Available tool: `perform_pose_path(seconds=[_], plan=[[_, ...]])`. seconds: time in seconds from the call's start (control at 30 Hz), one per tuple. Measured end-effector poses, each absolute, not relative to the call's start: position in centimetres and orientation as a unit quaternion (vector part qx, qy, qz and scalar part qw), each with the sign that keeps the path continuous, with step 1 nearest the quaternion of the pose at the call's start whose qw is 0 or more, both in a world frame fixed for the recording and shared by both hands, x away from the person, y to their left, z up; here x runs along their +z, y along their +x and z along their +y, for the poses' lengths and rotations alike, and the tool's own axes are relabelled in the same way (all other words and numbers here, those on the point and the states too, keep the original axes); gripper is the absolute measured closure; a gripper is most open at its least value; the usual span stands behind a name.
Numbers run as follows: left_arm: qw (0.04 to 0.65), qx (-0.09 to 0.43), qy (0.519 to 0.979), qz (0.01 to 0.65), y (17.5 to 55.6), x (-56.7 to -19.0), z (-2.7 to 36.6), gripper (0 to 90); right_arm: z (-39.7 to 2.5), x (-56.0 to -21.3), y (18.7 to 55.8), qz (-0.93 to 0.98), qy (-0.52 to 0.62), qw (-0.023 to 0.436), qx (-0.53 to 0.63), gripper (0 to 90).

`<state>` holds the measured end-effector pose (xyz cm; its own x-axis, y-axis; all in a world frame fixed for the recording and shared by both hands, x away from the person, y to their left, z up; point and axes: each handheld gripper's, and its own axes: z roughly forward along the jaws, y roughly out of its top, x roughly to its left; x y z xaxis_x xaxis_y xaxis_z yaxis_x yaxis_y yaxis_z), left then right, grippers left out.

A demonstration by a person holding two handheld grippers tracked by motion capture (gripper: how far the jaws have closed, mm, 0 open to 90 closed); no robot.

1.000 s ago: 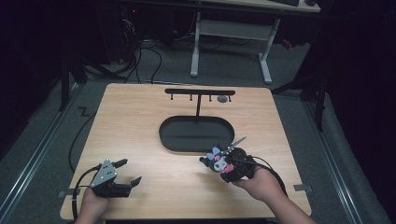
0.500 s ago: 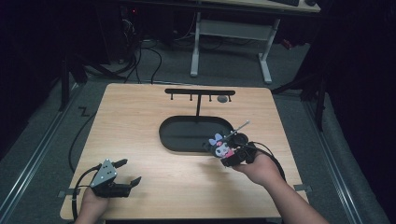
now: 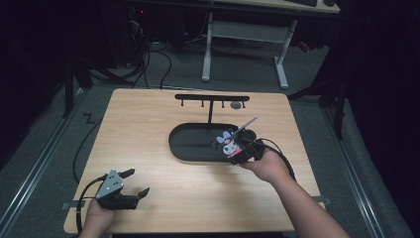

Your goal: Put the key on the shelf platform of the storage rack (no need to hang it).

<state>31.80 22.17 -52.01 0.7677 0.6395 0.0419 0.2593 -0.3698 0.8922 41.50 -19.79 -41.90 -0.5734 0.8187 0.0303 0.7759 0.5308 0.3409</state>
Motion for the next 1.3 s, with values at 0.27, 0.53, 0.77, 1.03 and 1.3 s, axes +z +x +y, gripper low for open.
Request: perform_pose_path(seconds=[0.27,0.53,0.77,1.03,1.3], plan=[[0.487,0.195,0.804,0.280,31.9,-52.1,22.1,15.7,-19.0,-42.5,43.9,0.870,0.463,0.067,0.159,46.2],[0.488,0.195,0.804,0.279,31.8,-52.0,22.2,15.7,-18.4,-43.2,45.8,0.860,0.478,0.060,0.170,46.2],[0.487,0.194,0.805,0.278,31.9,-52.1,22.2,15.7,-17.5,-43.8,47.0,0.859,0.479,0.054,0.170,46.2],[0.486,0.191,0.806,0.278,31.9,-52.1,22.2,15.8,-16.2,-44.2,48.3,0.862,0.474,0.058,0.167,46.2],[0.486,0.187,0.807,0.279,32.0,-52.2,22.2,15.9,-15.9,-45.3,49.1,0.863,0.475,0.066,0.162,46.1]])
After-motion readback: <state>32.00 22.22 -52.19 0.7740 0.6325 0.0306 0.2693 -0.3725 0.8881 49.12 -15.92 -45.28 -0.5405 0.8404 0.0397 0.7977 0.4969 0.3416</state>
